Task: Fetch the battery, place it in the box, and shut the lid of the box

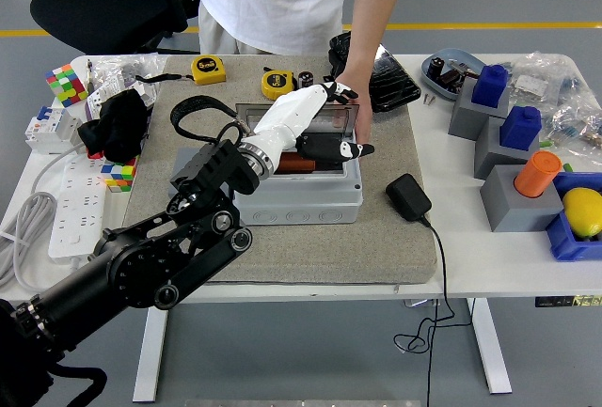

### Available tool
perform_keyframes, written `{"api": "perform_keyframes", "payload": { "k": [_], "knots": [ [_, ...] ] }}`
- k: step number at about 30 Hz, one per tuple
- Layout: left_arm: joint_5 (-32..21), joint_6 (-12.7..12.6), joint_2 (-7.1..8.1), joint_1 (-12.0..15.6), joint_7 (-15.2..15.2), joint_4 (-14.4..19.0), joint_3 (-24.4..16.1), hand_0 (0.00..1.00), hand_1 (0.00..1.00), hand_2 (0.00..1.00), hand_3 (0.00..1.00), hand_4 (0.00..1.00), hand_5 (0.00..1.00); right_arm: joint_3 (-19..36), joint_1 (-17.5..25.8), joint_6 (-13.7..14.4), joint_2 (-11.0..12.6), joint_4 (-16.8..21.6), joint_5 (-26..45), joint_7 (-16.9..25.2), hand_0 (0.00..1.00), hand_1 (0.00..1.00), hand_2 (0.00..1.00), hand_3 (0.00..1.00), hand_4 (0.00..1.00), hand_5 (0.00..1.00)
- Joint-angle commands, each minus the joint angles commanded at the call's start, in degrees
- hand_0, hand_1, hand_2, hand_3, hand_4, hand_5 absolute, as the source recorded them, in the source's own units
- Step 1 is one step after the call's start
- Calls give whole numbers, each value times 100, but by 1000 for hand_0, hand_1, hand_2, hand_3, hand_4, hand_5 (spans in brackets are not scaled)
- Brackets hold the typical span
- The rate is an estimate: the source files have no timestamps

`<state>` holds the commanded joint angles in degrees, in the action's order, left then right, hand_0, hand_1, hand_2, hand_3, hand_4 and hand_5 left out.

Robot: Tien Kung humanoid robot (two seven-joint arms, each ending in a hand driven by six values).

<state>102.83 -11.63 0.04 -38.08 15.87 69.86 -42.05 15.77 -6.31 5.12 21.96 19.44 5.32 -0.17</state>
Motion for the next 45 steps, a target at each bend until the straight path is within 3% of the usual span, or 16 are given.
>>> {"api": "perform_keyframes", "payload": {
  "k": [9,16,27,31,35,39,45],
  "knots": [
    [-71,220,210,195,363,474,67,602,676,676,763,969,503,1,-2,2,3,5,-17,2,577,629,664,568,970,492],
    [-248,352,363,373,562,653,144,571,660,665,756,964,513,13,20,-3,0,4,-21,6,577,629,664,569,970,492],
    [-373,355,408,516,553,873,86,537,638,648,753,951,529,59,24,2,-10,5,-30,47,577,629,664,569,971,491],
    [-431,206,403,616,329,915,-130,537,652,660,754,948,525,60,20,0,-11,5,-31,46,577,629,663,568,971,491],
    [-725,-96,412,829,-90,943,-499,537,652,660,754,948,525,52,20,-6,-14,2,-26,39,577,629,663,568,971,491],
    [-1119,-352,441,1135,-513,956,-1022,554,668,678,751,943,518,46,27,-9,-13,-1,-21,33,577,629,664,569,971,491],
    [-1471,-493,504,1579,-770,938,-1822,505,652,662,728,945,510,29,21,-15,-13,-13,-2,22,577,629,664,568,972,490]
  ]
}}
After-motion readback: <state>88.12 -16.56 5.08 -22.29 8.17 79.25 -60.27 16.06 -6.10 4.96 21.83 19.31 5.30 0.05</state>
